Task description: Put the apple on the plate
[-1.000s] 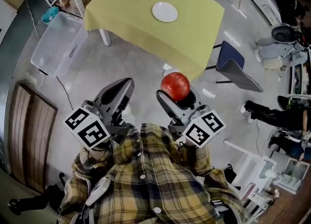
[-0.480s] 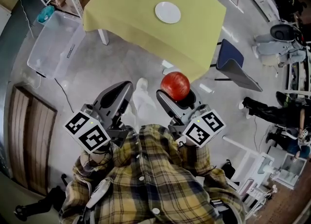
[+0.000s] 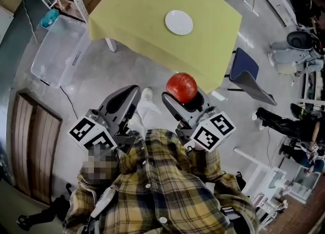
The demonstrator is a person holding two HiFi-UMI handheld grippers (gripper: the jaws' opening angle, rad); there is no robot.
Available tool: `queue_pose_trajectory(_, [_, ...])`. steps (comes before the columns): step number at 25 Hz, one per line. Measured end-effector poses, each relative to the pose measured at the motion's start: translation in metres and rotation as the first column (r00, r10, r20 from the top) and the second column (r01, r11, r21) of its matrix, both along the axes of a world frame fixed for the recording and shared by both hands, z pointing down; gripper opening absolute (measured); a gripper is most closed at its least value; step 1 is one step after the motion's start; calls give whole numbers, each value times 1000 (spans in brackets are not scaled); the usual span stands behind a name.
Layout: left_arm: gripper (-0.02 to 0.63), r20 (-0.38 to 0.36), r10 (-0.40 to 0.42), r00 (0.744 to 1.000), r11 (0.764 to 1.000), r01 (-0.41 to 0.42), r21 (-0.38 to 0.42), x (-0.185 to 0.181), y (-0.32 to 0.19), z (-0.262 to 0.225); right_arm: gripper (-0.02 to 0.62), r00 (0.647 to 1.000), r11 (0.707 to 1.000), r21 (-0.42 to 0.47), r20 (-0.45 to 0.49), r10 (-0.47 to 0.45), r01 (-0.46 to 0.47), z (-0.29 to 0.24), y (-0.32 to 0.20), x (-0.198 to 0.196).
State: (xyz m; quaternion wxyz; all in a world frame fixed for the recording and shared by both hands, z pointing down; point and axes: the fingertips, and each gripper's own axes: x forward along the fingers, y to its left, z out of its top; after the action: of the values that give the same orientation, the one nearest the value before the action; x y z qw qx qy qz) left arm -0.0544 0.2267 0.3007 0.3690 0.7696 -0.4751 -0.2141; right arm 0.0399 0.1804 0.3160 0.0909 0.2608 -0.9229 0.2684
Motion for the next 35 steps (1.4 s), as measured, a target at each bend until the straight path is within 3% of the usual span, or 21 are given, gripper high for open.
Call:
queue_pose_trajectory(17, [8, 43, 37, 998, 999, -38, 20, 27, -159, -24, 358, 998, 999, 9, 32, 49, -49, -12, -152, 38])
queue_pose_trajectory(28, [8, 69, 42, 997, 999, -44, 26, 38, -208, -26, 359, 998, 999, -14, 41, 50, -50, -4, -194, 52])
queue_pose_trajectory(35, [8, 79, 117, 990, 993, -118, 16, 31, -238, -22, 359, 993, 993, -16, 40, 113, -113, -4, -220, 44])
